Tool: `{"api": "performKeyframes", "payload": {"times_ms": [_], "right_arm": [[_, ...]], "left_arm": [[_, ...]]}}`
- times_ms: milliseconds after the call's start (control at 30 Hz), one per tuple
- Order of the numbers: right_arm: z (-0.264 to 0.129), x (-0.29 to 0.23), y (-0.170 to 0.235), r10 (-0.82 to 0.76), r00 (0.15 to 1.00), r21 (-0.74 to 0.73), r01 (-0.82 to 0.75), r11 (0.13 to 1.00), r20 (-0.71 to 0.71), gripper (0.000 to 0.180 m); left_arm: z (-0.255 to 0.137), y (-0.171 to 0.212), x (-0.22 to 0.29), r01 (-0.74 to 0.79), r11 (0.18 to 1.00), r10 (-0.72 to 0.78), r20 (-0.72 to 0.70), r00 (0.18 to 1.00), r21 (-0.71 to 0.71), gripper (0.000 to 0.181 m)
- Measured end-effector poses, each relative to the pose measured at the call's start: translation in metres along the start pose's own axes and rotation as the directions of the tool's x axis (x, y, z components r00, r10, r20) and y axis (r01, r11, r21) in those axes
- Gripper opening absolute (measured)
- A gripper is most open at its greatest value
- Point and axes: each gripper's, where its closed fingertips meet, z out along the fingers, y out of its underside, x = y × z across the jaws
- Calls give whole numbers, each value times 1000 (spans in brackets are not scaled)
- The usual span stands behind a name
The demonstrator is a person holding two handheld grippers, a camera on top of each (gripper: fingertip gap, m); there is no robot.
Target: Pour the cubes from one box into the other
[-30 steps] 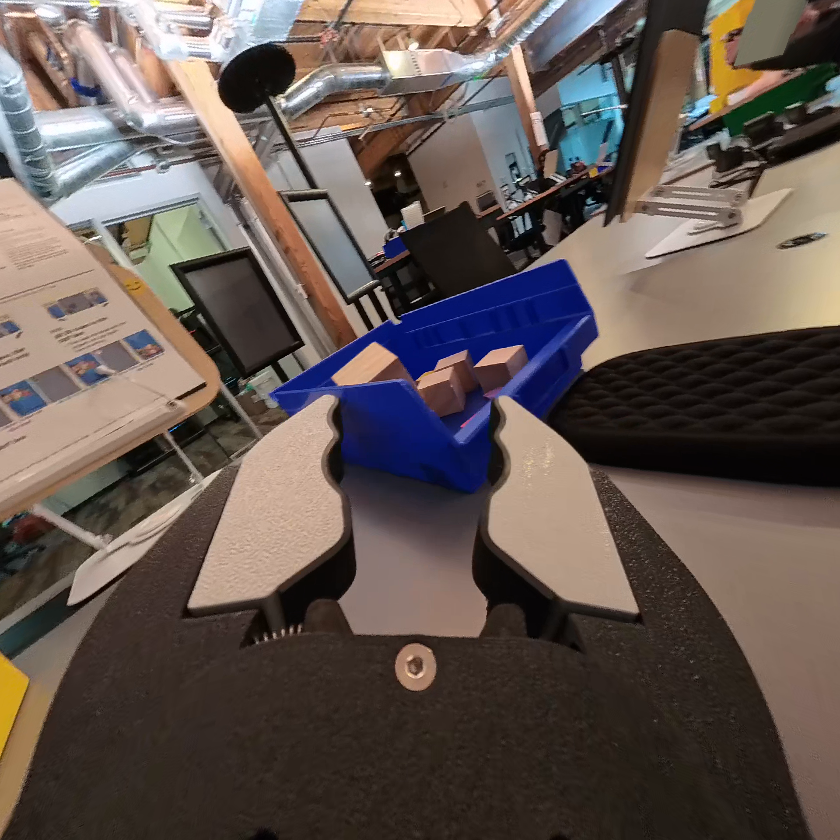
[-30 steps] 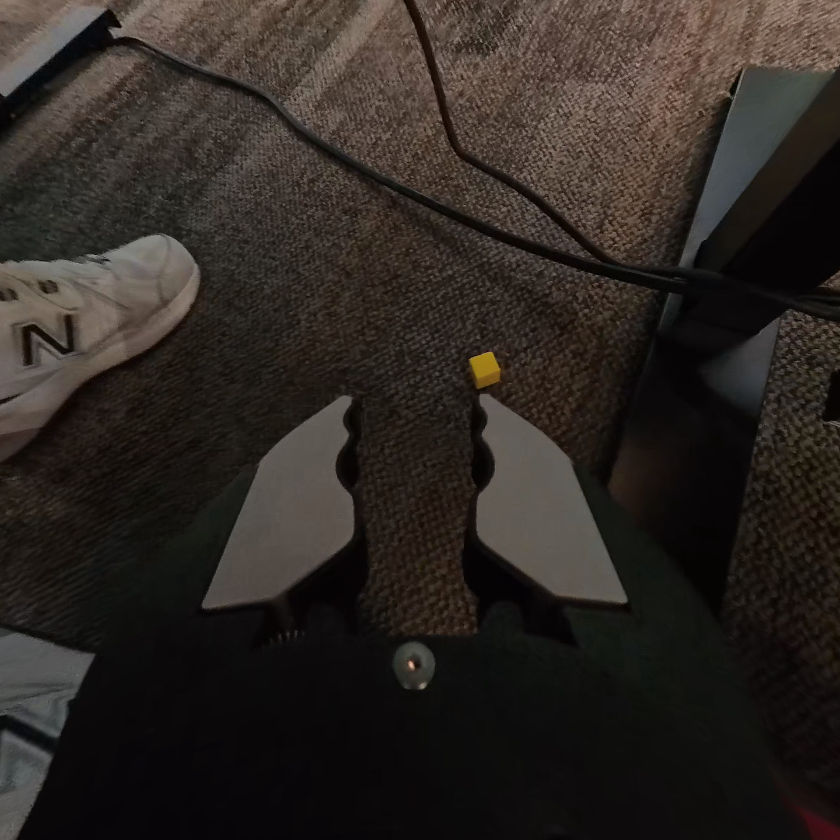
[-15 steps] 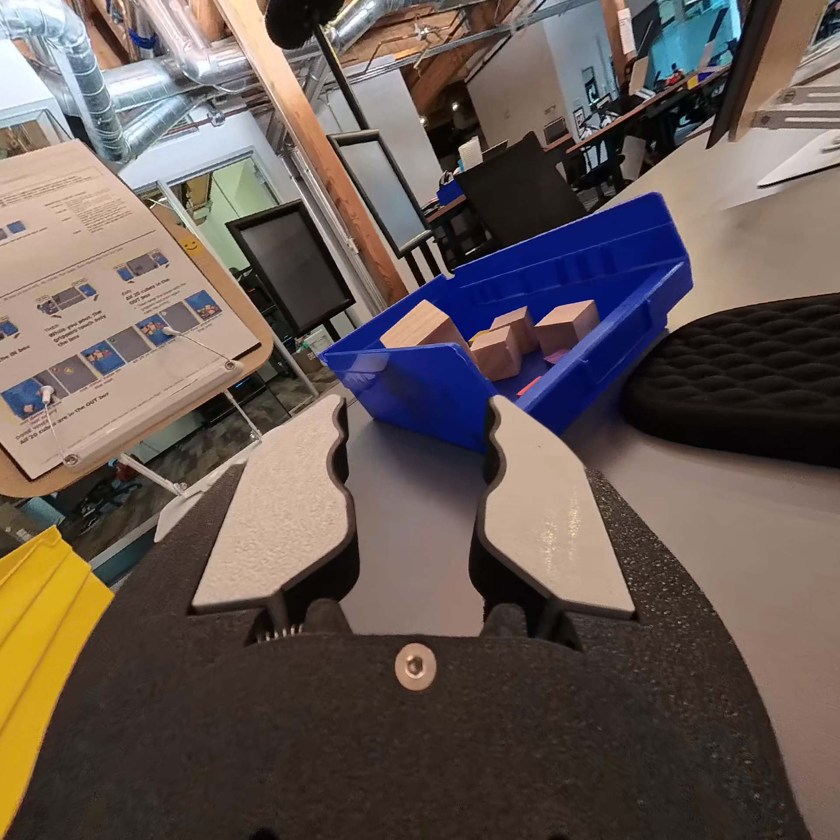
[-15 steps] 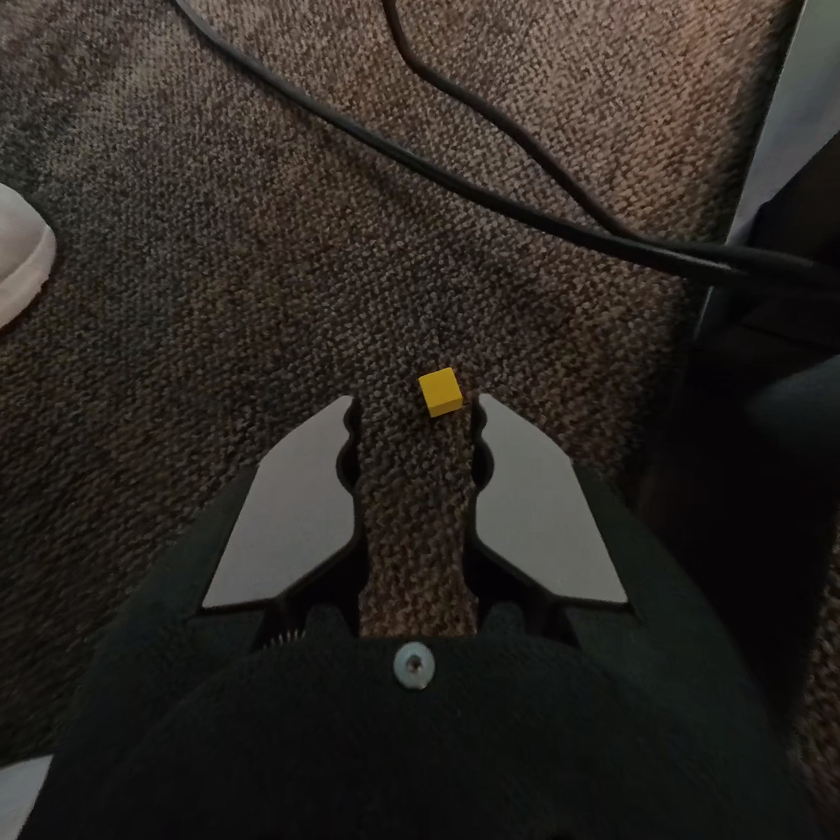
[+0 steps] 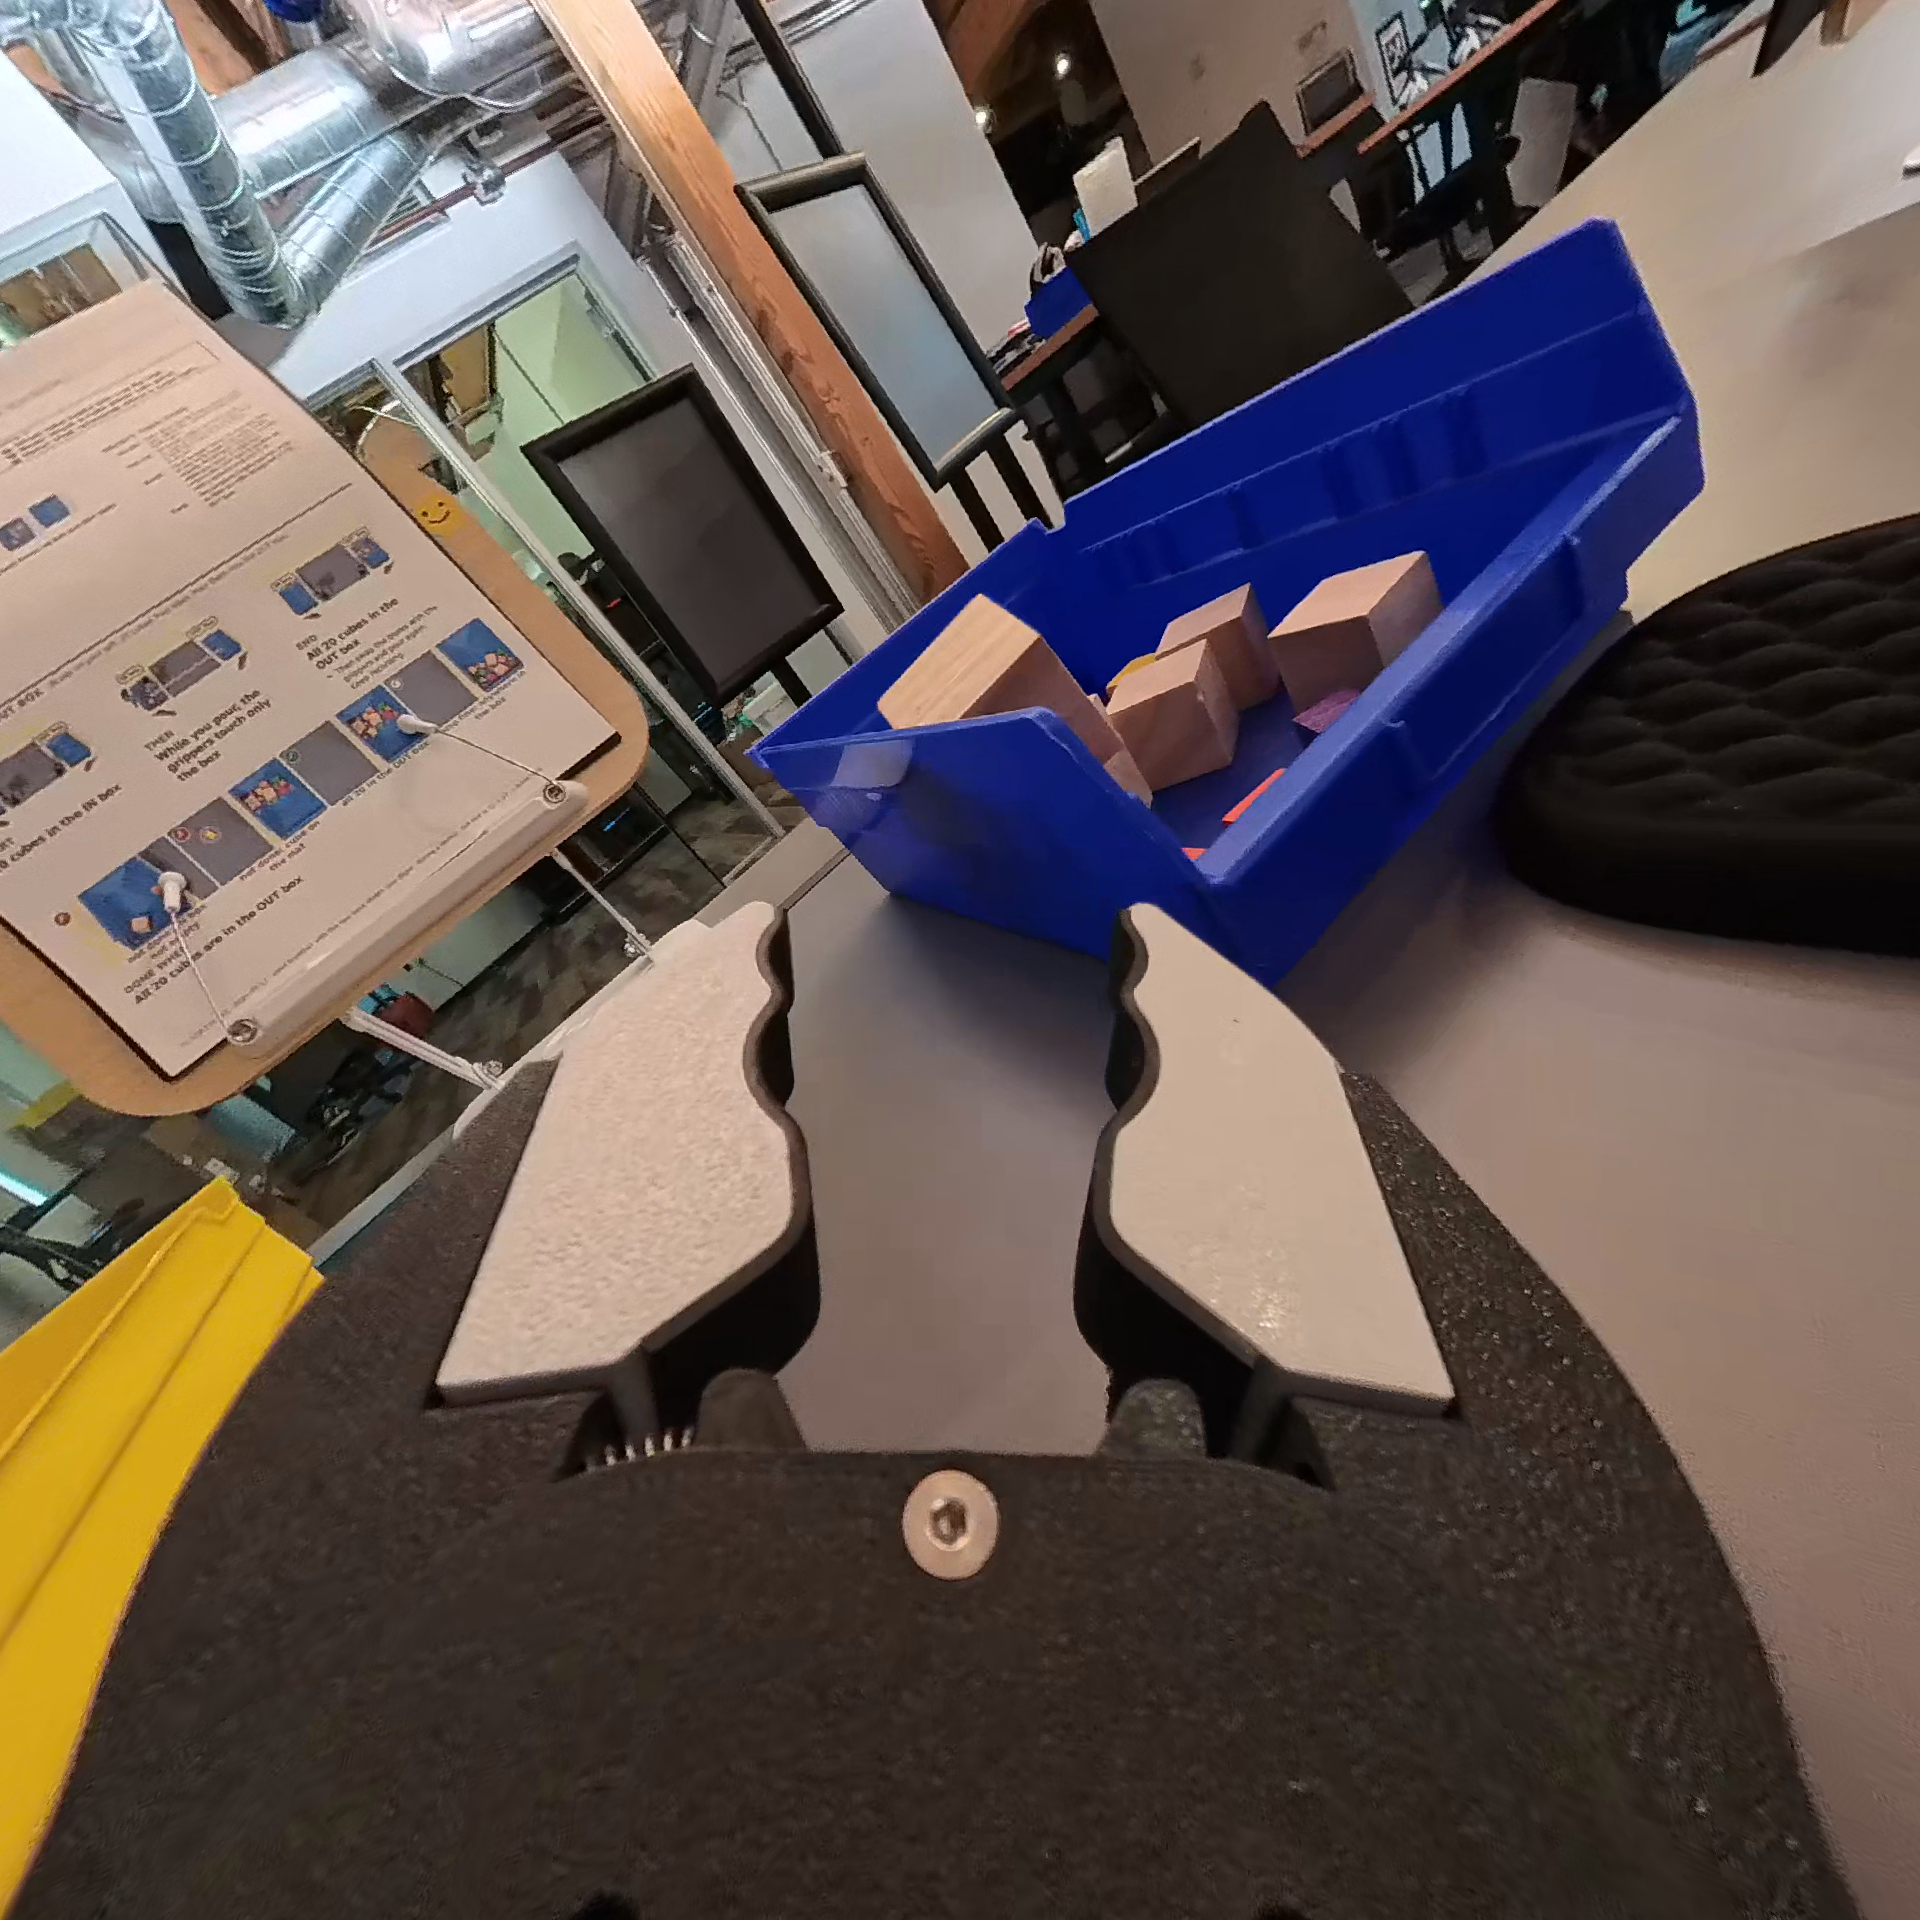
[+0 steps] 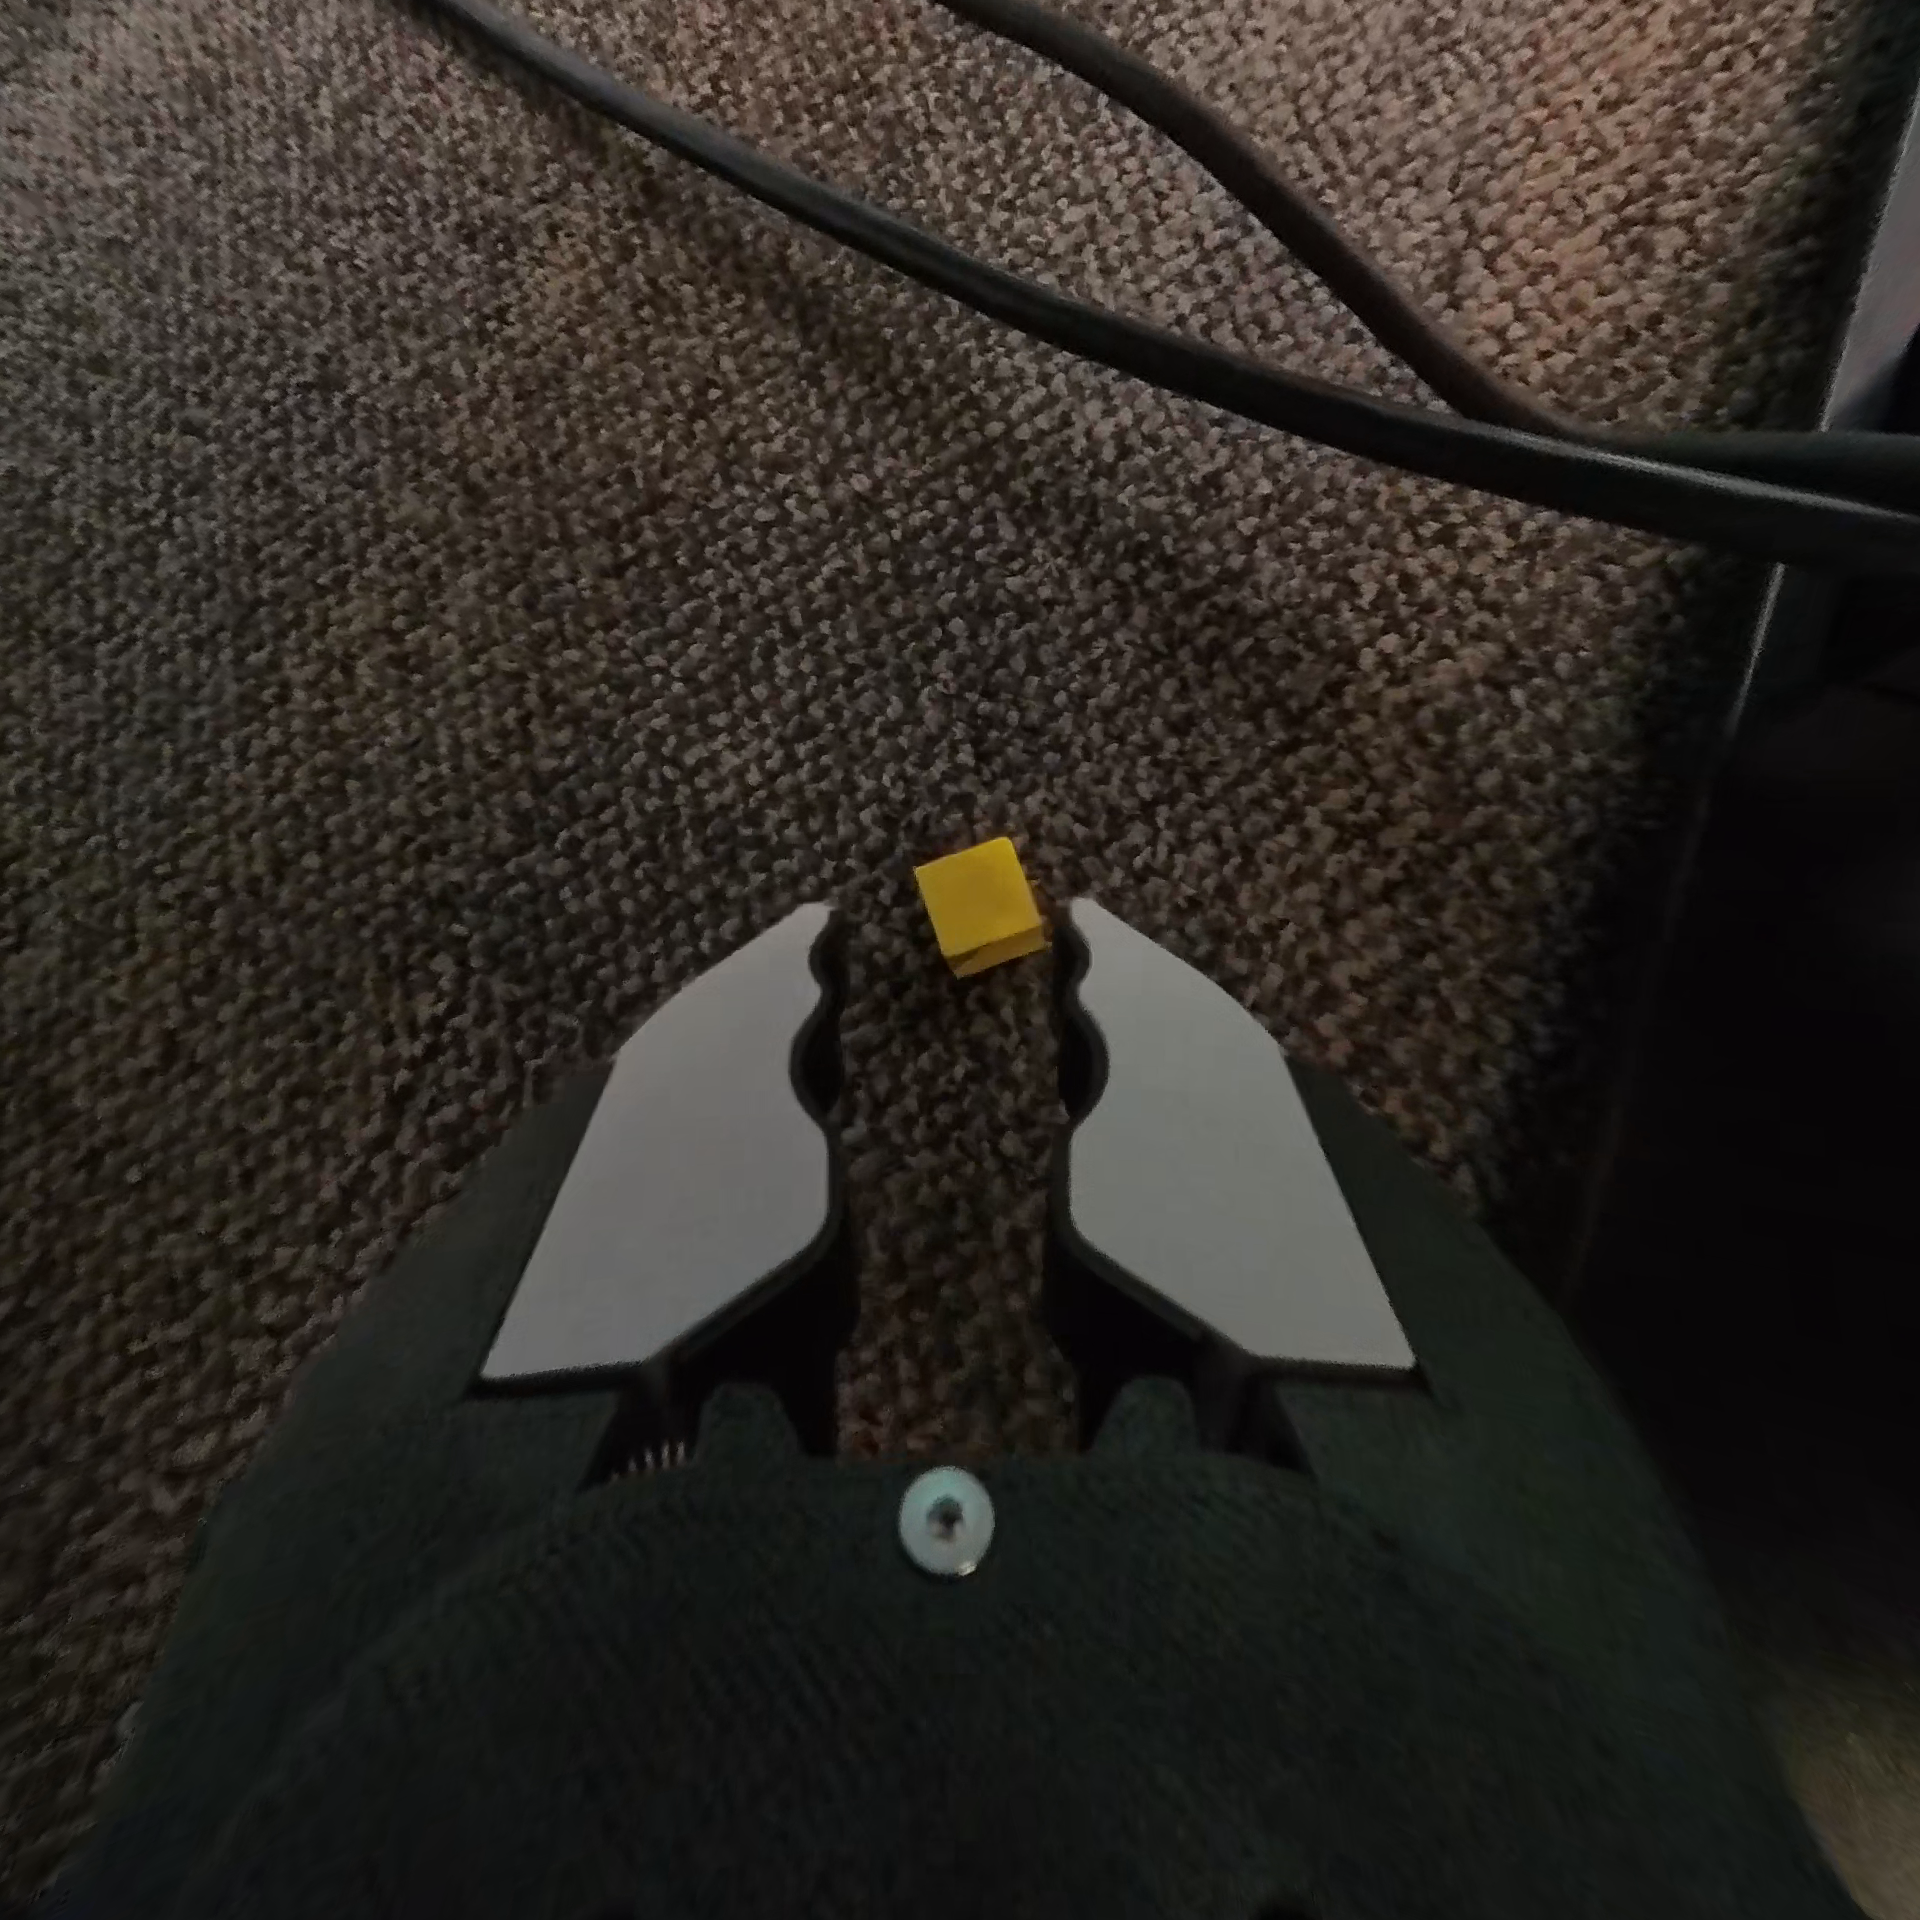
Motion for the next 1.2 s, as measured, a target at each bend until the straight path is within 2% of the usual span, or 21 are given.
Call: {"api": "performKeyframes", "payload": {"times_ms": [300,433,600,700,767,933,1200], "right_arm": [[15,1,10,14,1000,-48,-14,999,-1,37],[17,2,11,13,1000,-42,-13,999,-10,28],[21,2,6,38,999,-40,-38,998,-12,26],[26,1,16,43,999,-107,-45,993,-13,24],[24,-2,17,34,999,-103,-34,994,0,22],[9,-5,17,51,999,-100,-49,994,10,22],[-47,-15,13,287,958,-105,-288,952,-26,22]], "left_arm": [[2,4,-4,-6,1000,6,24,1000,-21,56],[3,6,1,-46,998,46,6,999,-35,54],[3,5,-2,-26,999,27,19,999,-28,53],[3,6,-1,-36,999,37,11,999,-31,51],[3,5,0,-40,999,41,10,999,-30,50],[1,4,-2,-26,1000,26,16,1000,-17,49],[-4,-4,-2,-44,998,42,36,998,48,42]]}}
